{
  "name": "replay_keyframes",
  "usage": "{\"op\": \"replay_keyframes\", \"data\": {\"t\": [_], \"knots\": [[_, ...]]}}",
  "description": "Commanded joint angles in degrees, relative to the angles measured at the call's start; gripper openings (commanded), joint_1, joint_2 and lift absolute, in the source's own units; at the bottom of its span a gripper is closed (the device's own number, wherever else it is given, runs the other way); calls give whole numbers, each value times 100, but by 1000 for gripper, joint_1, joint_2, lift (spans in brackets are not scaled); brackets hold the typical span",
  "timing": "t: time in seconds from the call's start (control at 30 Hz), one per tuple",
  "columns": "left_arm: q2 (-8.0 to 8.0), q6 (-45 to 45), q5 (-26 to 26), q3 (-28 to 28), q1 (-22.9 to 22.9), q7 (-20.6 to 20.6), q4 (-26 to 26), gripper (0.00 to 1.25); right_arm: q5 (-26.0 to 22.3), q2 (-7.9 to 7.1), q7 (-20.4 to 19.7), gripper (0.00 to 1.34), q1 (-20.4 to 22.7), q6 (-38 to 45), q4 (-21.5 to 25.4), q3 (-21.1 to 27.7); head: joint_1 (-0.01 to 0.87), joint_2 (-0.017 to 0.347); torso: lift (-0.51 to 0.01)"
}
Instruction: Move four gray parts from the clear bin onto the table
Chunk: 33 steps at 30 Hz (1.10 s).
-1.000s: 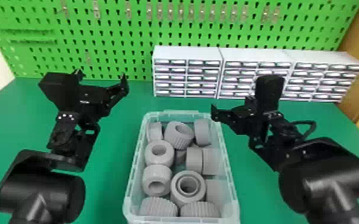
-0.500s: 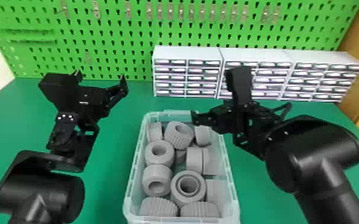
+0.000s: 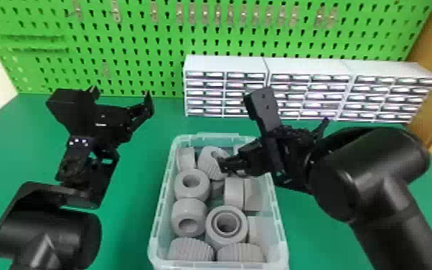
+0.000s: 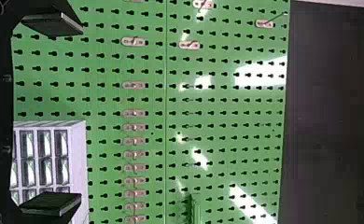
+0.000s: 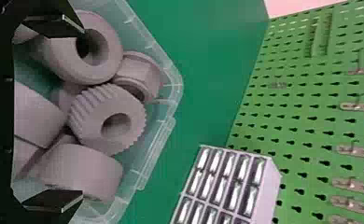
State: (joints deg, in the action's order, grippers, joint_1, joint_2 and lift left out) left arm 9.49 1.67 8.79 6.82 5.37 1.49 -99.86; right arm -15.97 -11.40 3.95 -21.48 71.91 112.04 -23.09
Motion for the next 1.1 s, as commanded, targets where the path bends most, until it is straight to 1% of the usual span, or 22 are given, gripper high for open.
{"op": "replay_keyframes", "data": {"t": [0.0, 0.13, 0.33, 0.53, 1.07], "knots": [[0, 0, 9, -23, -27, 1, -7, 1204, -99, -12, 0, 1256, -58, 649, 143, 50, 686, 26, -50], [0, -27, 9, -5, -19, 1, -16, 1204, -108, -20, 0, 1253, -163, 1115, 116, -47, 686, 26, -50], [0, -53, 9, -5, 8, -8, -16, 1204, -126, -29, 9, 1252, -392, 1537, -7, -240, 686, 26, -50], [0, -62, 9, 12, 8, -8, -16, 1204, -222, -47, 35, 1250, -506, 1545, -183, -355, 686, 26, -50], [-17, -62, 0, 3, 8, -8, -16, 1203, -222, -82, 114, 1244, -611, 1528, -288, -478, 686, 26, -50]]}}
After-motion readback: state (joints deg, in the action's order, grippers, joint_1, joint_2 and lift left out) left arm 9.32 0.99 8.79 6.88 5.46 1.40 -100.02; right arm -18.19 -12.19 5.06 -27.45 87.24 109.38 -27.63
